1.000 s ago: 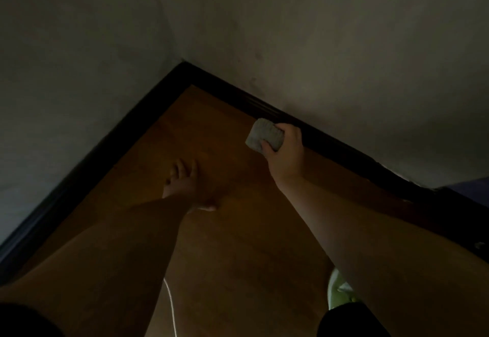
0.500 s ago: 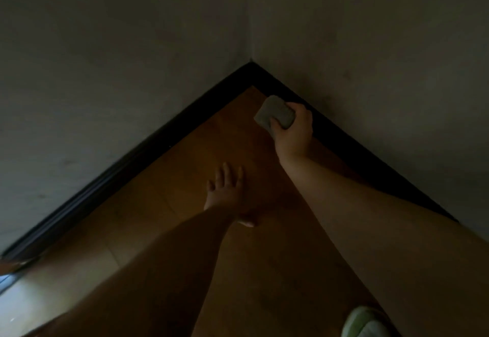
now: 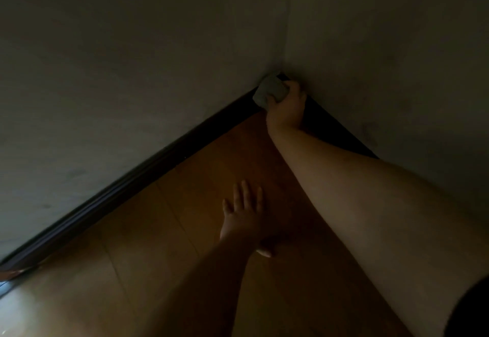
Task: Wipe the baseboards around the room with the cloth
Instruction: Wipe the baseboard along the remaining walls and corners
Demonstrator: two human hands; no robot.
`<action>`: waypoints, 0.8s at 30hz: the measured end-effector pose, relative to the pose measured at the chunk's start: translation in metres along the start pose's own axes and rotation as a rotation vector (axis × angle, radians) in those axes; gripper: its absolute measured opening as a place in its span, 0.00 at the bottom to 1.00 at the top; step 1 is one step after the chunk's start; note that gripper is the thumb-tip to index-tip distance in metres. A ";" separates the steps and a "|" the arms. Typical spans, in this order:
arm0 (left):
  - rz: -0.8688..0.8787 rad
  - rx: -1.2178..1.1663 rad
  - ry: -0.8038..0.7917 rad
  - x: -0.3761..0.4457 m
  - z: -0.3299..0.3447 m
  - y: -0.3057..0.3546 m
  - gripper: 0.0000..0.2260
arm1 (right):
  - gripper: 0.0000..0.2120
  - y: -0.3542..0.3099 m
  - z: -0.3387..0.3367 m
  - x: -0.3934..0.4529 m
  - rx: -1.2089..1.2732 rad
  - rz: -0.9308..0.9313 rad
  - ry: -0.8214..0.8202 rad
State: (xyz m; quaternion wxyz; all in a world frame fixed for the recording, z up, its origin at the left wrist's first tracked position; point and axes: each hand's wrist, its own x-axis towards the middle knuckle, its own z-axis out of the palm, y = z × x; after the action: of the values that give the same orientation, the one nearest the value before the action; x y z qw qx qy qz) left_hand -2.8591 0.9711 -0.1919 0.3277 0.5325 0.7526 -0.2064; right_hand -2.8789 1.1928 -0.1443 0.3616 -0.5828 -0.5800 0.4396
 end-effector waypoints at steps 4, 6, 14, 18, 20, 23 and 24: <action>0.011 0.018 0.000 -0.001 -0.001 -0.001 0.70 | 0.18 -0.002 0.007 0.008 0.006 0.147 0.075; 0.003 0.012 -0.010 -0.001 -0.001 -0.001 0.70 | 0.20 0.001 0.004 0.006 -0.012 0.207 0.086; -0.029 0.025 -0.040 0.001 -0.003 0.000 0.70 | 0.18 0.014 -0.031 -0.016 0.039 0.307 0.163; -0.030 0.024 -0.027 0.000 -0.004 0.000 0.70 | 0.17 0.027 -0.062 -0.031 0.061 0.313 0.228; -0.016 0.027 -0.019 -0.001 -0.004 0.000 0.69 | 0.16 0.039 -0.077 -0.039 0.067 0.288 0.262; -0.007 0.044 -0.021 -0.002 -0.006 -0.001 0.69 | 0.15 0.056 -0.094 -0.052 0.057 0.245 0.285; -0.001 0.053 -0.022 -0.003 -0.007 -0.001 0.69 | 0.16 0.061 -0.098 -0.055 0.048 0.225 0.282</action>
State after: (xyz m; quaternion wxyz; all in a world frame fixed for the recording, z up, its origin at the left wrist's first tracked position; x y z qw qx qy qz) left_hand -2.8619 0.9736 -0.1850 0.3213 0.5385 0.7435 -0.2323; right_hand -2.7629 1.1425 -0.1614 0.4018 -0.6910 -0.4441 0.4047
